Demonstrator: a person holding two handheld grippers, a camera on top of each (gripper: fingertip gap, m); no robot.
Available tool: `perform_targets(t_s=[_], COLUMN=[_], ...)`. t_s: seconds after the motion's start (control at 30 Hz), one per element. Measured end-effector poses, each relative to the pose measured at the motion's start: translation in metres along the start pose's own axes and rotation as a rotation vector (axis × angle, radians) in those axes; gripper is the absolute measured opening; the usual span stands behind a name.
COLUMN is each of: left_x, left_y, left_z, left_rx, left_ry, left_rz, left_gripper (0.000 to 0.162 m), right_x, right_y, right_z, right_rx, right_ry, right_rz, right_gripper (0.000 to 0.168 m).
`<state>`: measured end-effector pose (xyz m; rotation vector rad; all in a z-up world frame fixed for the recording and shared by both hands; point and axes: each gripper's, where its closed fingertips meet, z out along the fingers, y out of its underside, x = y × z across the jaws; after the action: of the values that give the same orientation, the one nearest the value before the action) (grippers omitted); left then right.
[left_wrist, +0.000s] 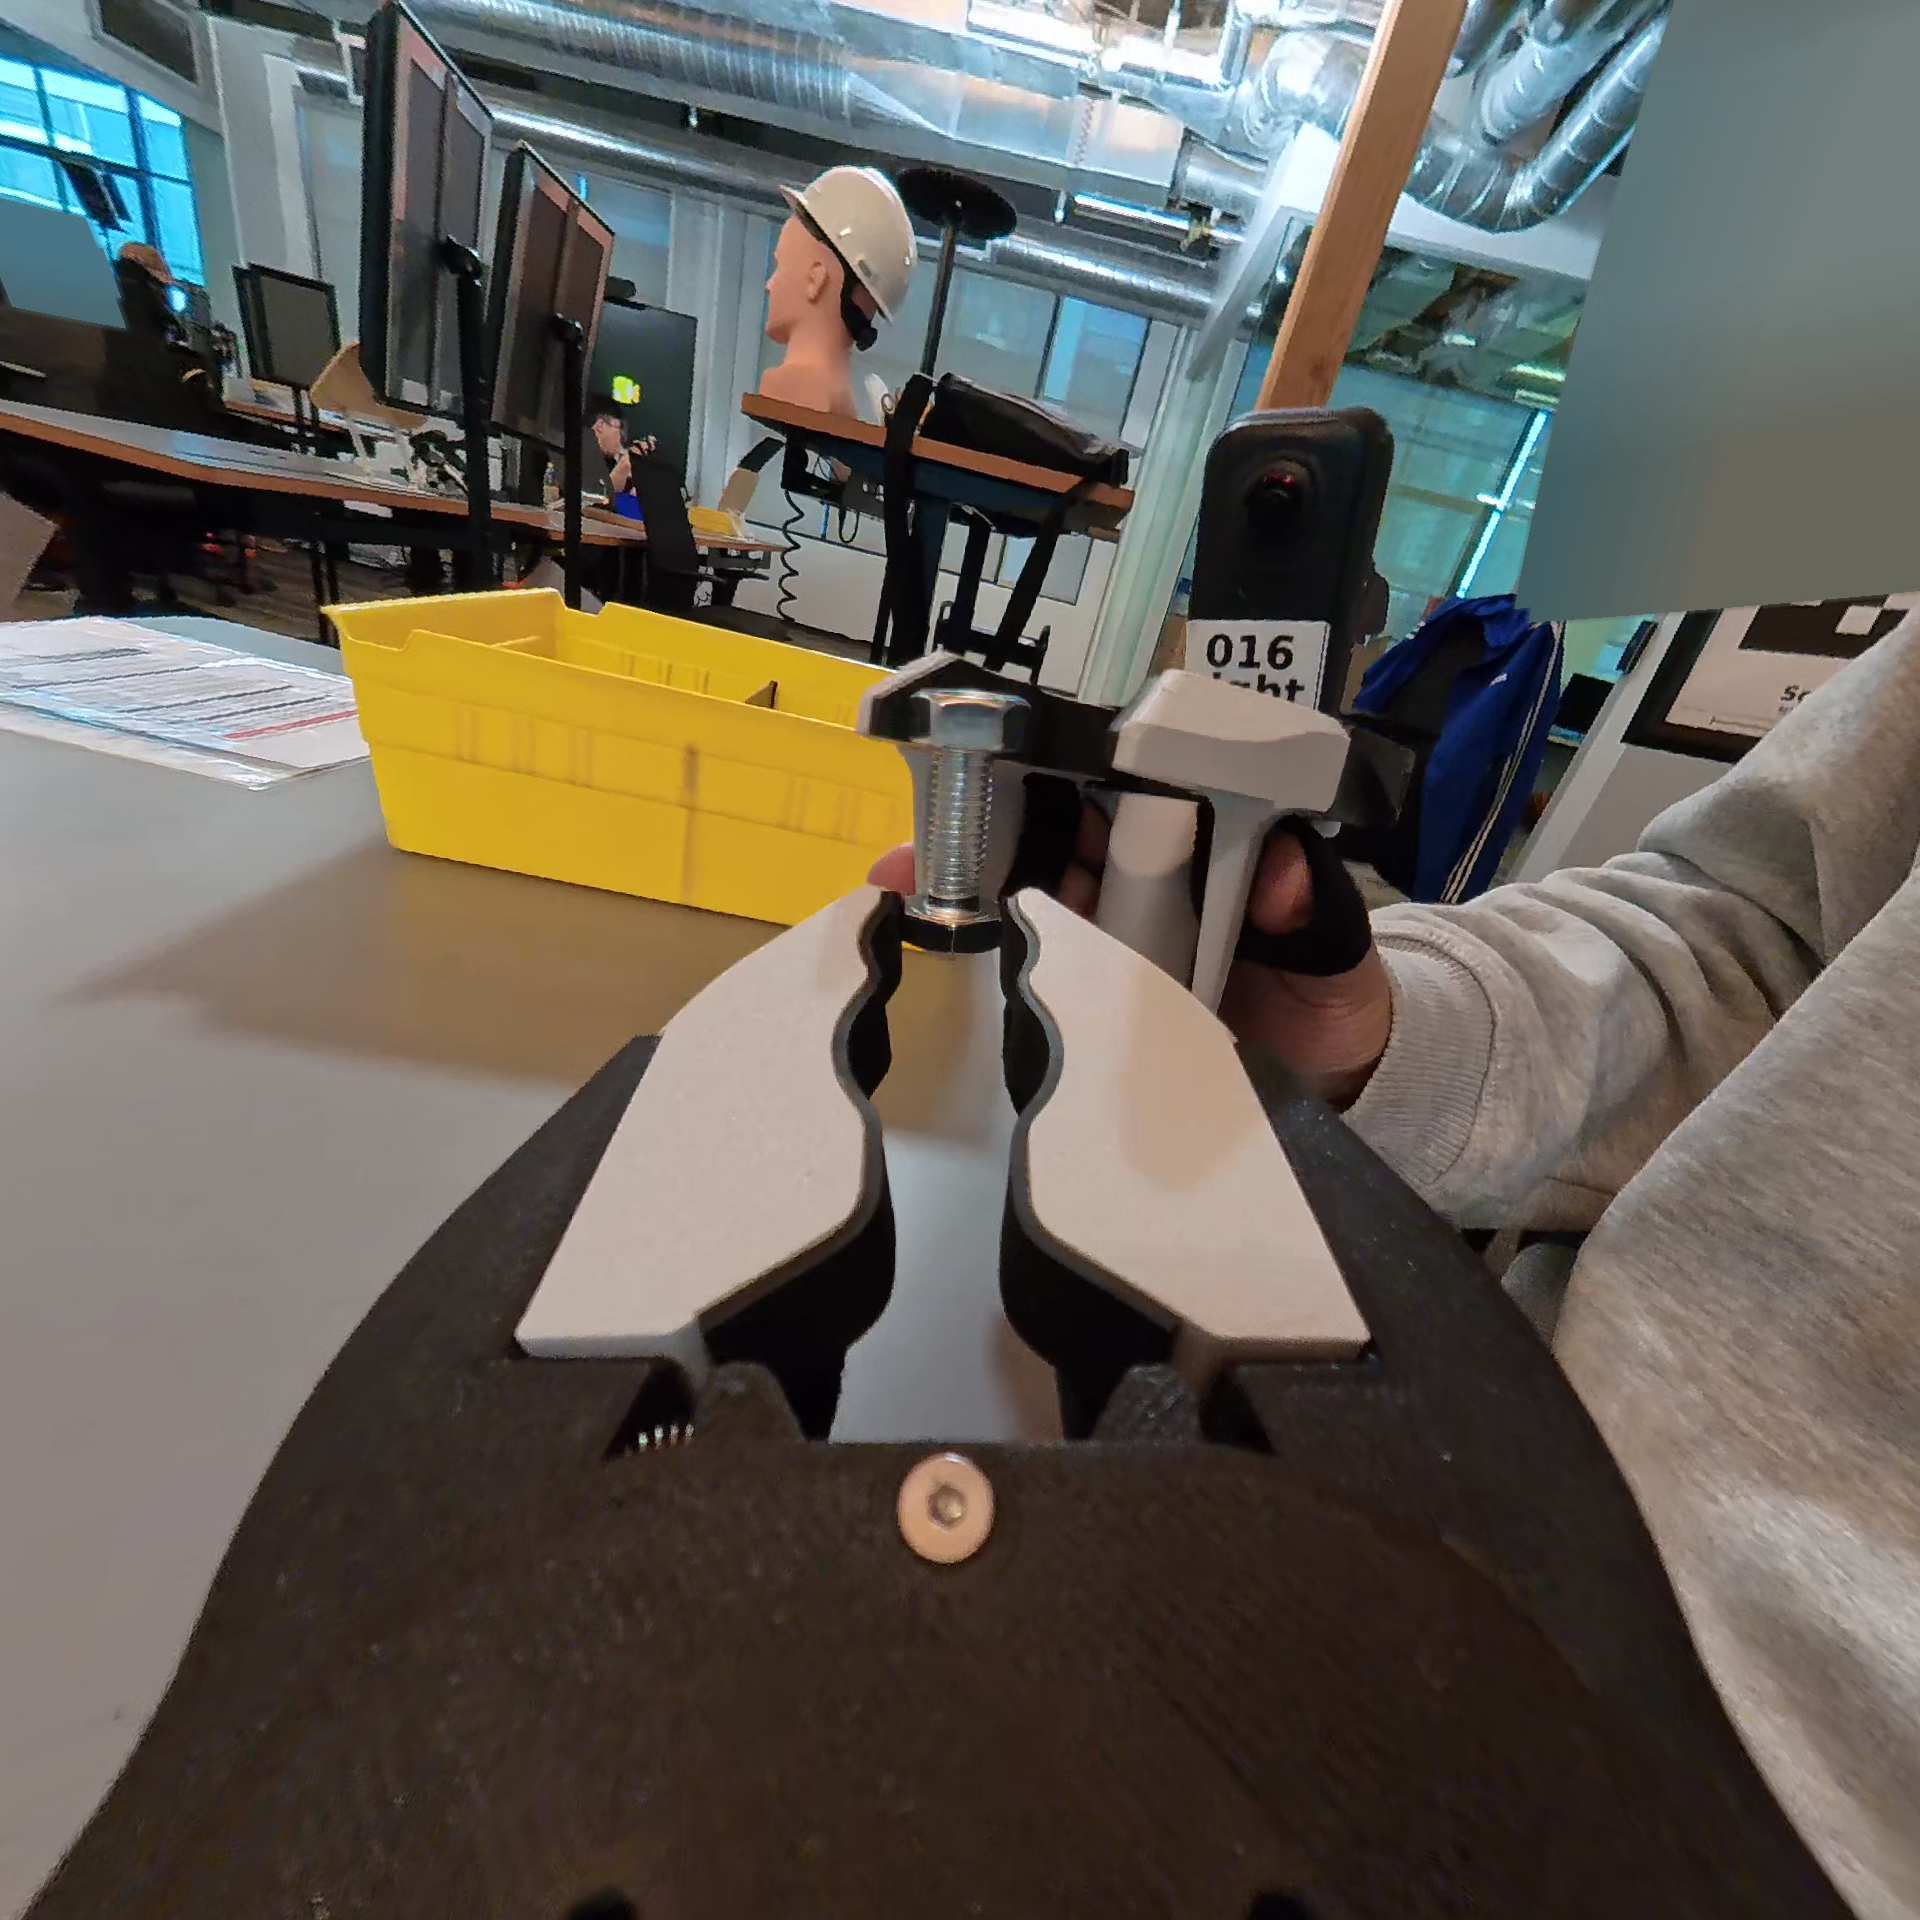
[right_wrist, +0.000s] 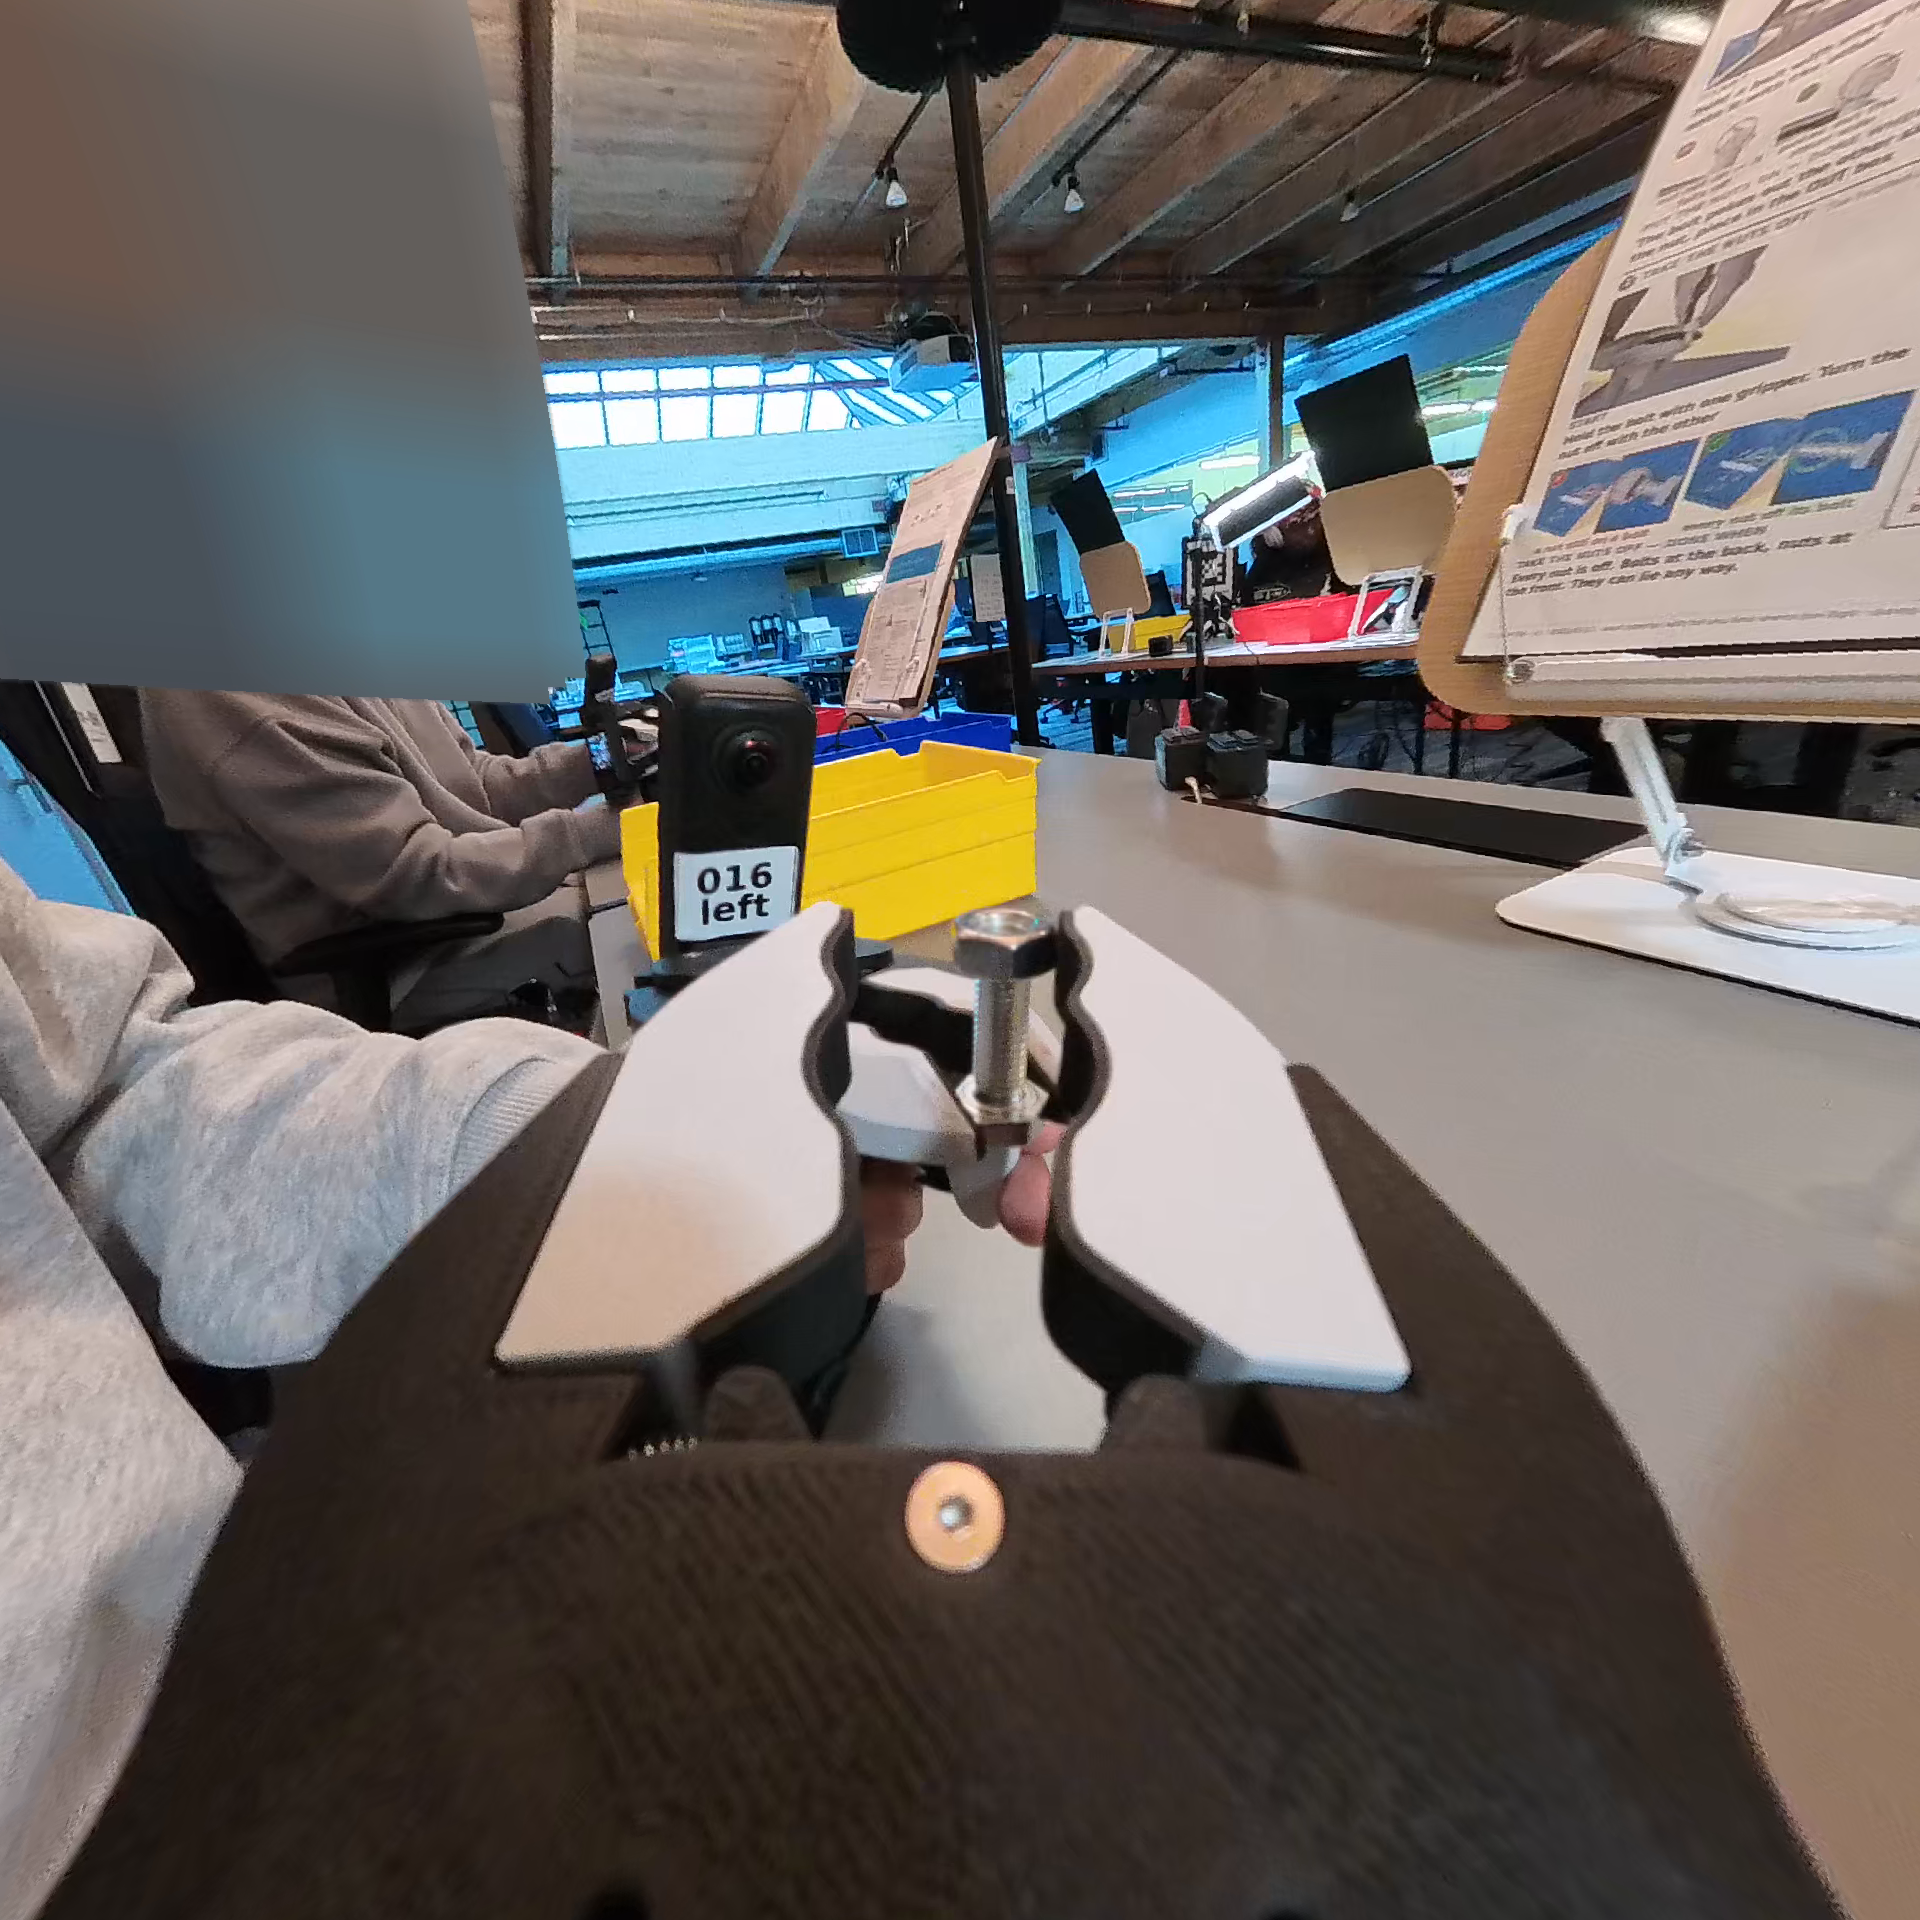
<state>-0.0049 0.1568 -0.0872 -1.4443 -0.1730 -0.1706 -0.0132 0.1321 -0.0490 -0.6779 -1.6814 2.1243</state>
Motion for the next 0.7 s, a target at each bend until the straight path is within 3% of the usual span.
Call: perform_targets(t_s=[0.17, 0.7], left_x=[0.0037, 0.0091], left_y=[0.0025, -0.0044], left_z=[0.0017, -0.0001], left_rx=[-0.014, 0.033], left_ry=[0.011, 0.062], left_rz=[0.018, -0.035], left_gripper=[0.019, 0.019], right_x=[0.0058, 0.0048], right_y=[0.0013, -0.0067], right_z=[-0.0019, -0.0066], right_rx=[-0.016, 0.022], right_ry=[0.028, -0.05], right_rz=[-0.003, 0.034], right_gripper=[0.02, 0.025])
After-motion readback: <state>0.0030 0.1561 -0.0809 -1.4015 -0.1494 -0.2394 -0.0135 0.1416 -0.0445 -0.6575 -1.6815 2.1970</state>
